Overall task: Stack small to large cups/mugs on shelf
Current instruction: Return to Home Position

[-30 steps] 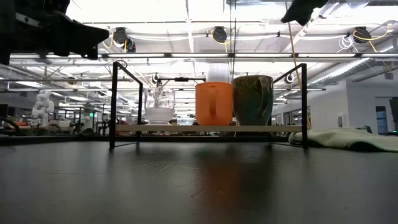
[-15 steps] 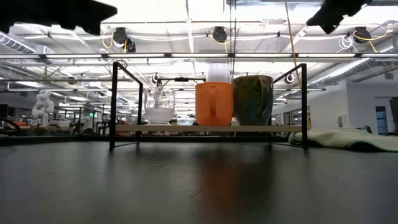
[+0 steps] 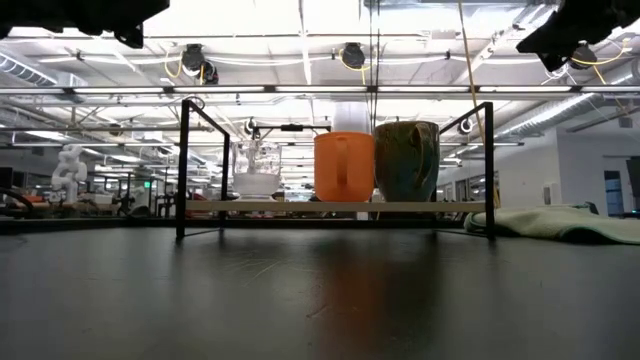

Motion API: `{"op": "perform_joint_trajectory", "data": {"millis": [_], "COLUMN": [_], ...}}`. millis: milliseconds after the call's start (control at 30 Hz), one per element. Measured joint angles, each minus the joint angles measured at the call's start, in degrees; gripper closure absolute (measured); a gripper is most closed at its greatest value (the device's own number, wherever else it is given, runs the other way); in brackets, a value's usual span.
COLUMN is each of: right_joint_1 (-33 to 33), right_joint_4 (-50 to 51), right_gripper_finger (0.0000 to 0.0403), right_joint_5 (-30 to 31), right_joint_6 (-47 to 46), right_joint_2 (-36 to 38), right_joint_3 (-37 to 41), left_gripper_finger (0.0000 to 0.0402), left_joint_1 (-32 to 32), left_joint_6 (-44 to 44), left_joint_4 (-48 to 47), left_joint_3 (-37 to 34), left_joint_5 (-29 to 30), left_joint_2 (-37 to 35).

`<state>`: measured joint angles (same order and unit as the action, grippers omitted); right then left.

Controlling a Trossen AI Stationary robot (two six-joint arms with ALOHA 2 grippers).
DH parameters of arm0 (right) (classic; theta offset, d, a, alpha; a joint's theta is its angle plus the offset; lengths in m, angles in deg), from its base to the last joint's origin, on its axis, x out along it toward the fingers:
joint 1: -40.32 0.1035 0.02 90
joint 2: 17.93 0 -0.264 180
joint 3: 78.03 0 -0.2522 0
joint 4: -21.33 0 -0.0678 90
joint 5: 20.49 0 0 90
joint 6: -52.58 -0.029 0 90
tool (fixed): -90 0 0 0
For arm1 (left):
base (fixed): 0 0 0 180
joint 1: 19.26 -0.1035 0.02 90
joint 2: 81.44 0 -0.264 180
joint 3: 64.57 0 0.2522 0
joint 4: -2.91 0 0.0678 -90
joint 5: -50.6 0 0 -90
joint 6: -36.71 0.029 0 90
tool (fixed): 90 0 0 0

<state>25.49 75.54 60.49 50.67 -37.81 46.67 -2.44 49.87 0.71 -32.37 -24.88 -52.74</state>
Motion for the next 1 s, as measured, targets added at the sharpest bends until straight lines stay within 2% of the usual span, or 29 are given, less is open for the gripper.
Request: {"op": "perform_joint_trajectory", "data": {"millis": [400, 1000], "right_joint_1": [0.0, 0.0], "right_joint_4": [-2.0, -2.0], "right_gripper_finger": [0.0403, 0.0403], "right_joint_5": [-0.2, -0.3], "right_joint_6": [-1.3, -1.5], "right_joint_2": [5.3, 5.9], "right_joint_3": [3.8, 3.8], "left_gripper_finger": [0.0401, 0.0398], "left_joint_1": [3.3, 3.8], "left_joint_6": [0.0, -3.3], "left_joint_4": [-3.4, -5.8], "left_joint_3": [0.0, 0.0], "left_joint_5": [5.1, 5.1], "left_joint_2": [-1.1, -2.3]}}
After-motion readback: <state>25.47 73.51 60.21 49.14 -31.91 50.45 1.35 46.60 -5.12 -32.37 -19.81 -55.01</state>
